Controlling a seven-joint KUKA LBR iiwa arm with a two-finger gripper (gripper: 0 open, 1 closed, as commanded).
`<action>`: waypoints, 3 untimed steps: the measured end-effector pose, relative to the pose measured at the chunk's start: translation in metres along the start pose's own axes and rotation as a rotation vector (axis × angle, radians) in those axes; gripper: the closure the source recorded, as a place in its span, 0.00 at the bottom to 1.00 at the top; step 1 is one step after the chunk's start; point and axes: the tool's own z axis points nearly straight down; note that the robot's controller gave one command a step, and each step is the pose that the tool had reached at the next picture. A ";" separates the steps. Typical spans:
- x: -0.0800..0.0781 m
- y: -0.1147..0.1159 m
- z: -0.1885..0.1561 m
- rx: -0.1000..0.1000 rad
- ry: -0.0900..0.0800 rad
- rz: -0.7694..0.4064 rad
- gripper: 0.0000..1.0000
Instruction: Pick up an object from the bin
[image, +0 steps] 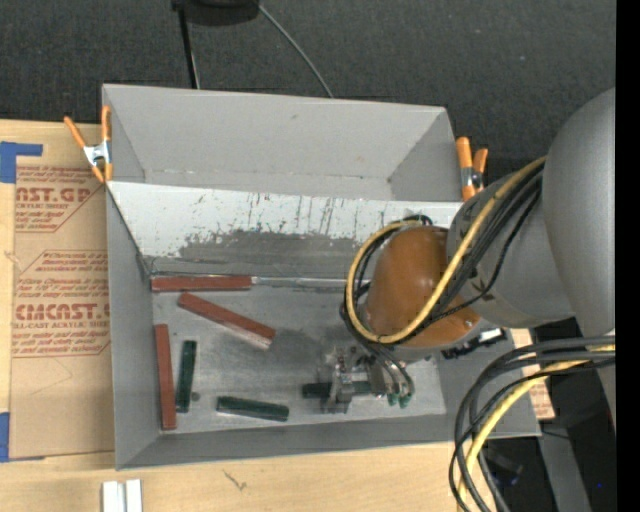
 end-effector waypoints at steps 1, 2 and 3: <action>0.001 0.000 -0.020 0.000 0.002 0.000 1.00; -0.001 0.000 -0.034 0.000 -0.005 0.000 1.00; -0.001 0.000 -0.045 0.000 -0.007 0.000 1.00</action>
Offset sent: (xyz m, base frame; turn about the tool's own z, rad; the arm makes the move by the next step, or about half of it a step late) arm 0.0000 0.0000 0.0192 0.0000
